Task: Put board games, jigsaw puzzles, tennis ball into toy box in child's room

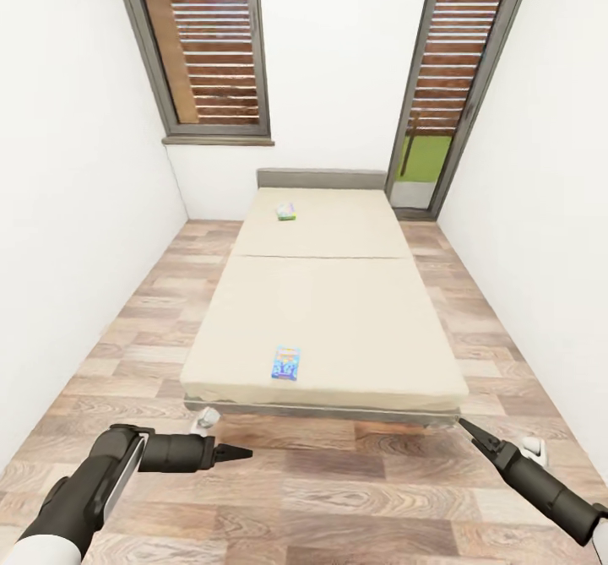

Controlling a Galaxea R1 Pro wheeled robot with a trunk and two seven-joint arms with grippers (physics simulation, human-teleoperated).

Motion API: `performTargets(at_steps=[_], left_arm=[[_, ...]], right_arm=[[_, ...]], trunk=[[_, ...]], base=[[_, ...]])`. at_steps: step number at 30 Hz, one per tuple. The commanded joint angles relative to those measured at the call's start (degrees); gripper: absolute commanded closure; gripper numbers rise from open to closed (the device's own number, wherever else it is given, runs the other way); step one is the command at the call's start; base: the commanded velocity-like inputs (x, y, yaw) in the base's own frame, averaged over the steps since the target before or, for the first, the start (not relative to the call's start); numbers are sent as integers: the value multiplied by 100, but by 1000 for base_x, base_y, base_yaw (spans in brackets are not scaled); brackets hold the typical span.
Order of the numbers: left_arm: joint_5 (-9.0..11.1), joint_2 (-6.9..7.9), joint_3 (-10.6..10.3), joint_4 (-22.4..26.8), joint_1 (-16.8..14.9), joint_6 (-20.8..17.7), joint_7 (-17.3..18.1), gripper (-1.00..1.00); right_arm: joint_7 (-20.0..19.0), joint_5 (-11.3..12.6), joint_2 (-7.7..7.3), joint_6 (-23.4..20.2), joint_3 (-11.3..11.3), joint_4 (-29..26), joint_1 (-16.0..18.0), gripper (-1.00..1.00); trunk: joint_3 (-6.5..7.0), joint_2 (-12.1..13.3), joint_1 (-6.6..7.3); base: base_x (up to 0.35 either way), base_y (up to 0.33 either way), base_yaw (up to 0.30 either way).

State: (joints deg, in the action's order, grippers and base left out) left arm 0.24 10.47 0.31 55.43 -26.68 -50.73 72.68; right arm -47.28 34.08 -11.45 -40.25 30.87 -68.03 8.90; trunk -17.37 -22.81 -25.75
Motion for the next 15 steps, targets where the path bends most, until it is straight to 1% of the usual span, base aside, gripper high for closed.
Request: performTargets(at_steps=[1,7,15], left_arm=[[2,3,4,4,-2,-58,18,-100],[2,10,17,9,-1,-60,26,-100],[-3,21,23,7,-3,-60,34,-100]], right_arm=[[-8,16,1,-19,4,0,6,-100],[-9,5,5,109,-18,-10,6,-100],[14,0,3,152,-43,-67,6,-100]], trunk=[[-13,-10,-3],[-33,-10,-3],[-59,-10,-3]], base=[[0,0,-261],[0,0,-260],[0,0,-260]])
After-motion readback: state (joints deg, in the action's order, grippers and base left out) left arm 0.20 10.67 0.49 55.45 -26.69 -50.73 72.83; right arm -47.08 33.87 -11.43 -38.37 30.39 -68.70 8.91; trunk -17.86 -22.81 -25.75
